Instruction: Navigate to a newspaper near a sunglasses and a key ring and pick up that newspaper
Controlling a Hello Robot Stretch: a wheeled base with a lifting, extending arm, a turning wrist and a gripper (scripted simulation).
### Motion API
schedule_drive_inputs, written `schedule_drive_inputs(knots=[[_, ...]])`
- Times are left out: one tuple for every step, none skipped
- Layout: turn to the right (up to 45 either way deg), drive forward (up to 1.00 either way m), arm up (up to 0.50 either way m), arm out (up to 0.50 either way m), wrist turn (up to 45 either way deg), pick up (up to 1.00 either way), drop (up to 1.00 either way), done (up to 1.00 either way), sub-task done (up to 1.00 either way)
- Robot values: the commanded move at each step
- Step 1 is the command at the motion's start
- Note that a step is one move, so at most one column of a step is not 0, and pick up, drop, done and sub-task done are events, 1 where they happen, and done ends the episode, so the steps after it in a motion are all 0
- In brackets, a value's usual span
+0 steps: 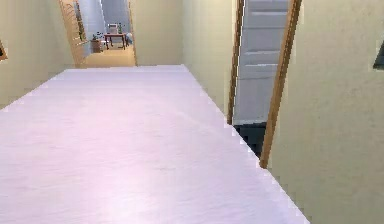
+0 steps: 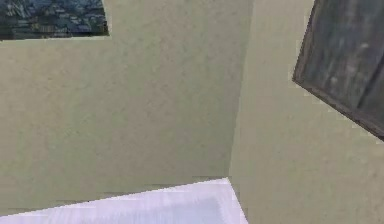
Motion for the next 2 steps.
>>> schedule_drive_inputs(knots=[[3.0, 0.0, 0.0, 0.0, 0.0, 0.0, 0.0, 0.0, 0.0], [0.0, 1.0, 0.0, 0.0, 0.0, 0.0, 0.0, 0.0, 0.0]])
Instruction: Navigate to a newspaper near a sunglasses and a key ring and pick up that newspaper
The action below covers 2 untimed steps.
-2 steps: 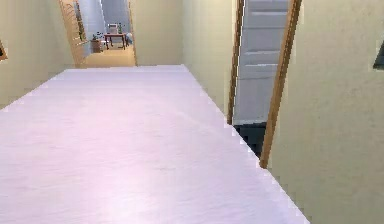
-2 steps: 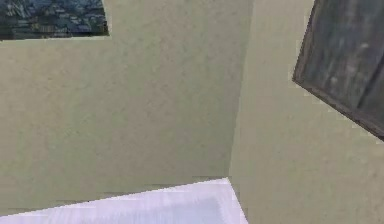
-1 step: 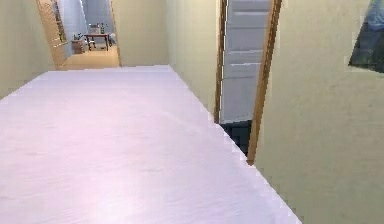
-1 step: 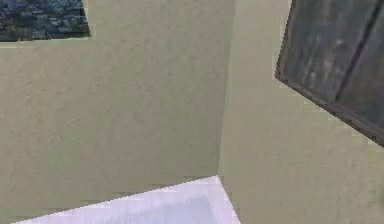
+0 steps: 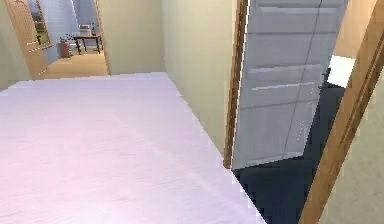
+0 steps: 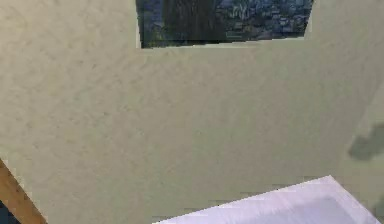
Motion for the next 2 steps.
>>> schedule_drive_inputs(knots=[[0.0, 0.75, 0.0, 0.0, 0.0, 0.0, 0.0, 0.0, 0.0], [30.0, 0.0, 0.0, 0.0, 0.0, 0.0, 0.0, 0.0, 0.0]])
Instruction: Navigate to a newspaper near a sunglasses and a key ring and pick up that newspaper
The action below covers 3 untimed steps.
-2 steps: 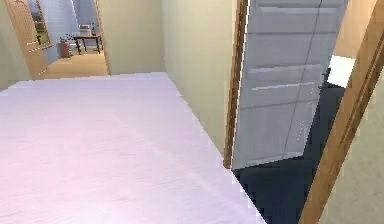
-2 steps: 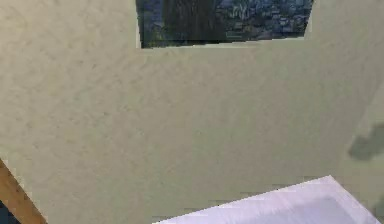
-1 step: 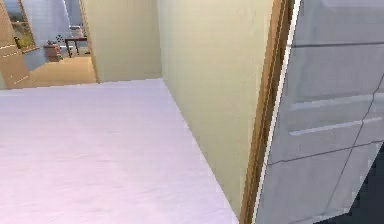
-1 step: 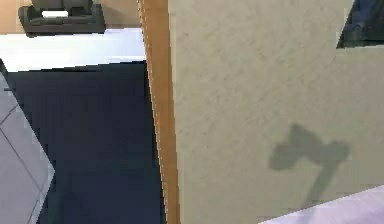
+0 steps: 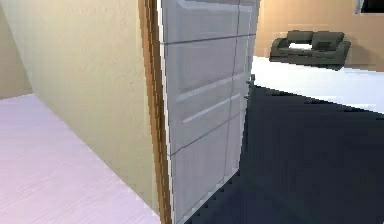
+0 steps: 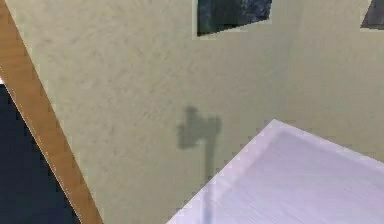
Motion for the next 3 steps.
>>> schedule_drive_inputs(knots=[[0.0, 0.55, 0.0, 0.0, 0.0, 0.0, 0.0, 0.0, 0.0], [39.0, 0.0, 0.0, 0.0, 0.0, 0.0, 0.0, 0.0, 0.0], [3.0, 0.0, 0.0, 0.0, 0.0, 0.0, 0.0, 0.0, 0.0]])
